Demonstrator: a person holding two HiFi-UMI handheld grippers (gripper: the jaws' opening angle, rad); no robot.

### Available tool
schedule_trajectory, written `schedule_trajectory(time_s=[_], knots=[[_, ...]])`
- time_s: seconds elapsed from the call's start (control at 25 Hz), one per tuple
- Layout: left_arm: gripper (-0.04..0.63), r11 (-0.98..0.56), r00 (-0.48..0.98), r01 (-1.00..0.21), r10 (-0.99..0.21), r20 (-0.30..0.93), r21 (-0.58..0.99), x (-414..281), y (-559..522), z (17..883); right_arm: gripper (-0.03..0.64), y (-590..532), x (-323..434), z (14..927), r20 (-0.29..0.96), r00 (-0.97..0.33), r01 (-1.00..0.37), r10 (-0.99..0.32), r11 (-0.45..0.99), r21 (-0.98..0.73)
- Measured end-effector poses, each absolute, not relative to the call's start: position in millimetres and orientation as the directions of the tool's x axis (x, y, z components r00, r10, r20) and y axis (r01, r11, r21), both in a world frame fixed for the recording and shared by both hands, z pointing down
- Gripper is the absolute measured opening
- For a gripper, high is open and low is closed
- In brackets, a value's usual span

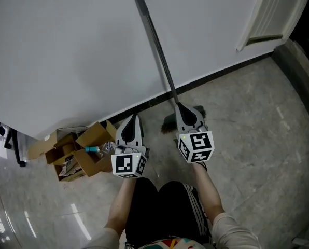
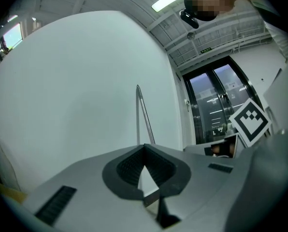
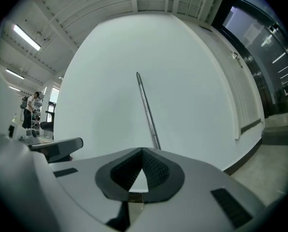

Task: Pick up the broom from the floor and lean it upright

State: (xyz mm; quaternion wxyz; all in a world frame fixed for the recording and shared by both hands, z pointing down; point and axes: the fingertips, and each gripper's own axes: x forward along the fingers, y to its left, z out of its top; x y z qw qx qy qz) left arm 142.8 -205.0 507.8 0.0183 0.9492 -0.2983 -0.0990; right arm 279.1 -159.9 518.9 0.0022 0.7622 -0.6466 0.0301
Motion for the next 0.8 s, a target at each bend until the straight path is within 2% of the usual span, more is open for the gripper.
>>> schedule_trajectory(time_s=[0.32,0.48,0.64,0.8], knots=[[0.044,-0.819,0.808,-0.564,-0.574,-0.134,0.103,139,-212,546,0.014,-157,249,593,0.174,0.048,-0.993,-0.984,-0.066,-0.101],[0.043,-0.82,0.809,-0.563,-0.572,-0.137,0.106,138,-215,553,0.014,-158,244,603,0.2,0.041,-0.994,-0.979,-0.06,-0.09],[0.043,-0.794,0.787,-0.598,-0.607,-0.105,0.106,127,-216,536,0.012,-155,237,576,0.246,0.061,-0.995,-0.967,-0.078,-0.06],[0.044,-0.783,0.78,-0.612,-0.62,-0.078,0.11,110,-215,453,0.012,-155,219,487,0.302,0.054,-0.997,-0.952,-0.067,-0.033]])
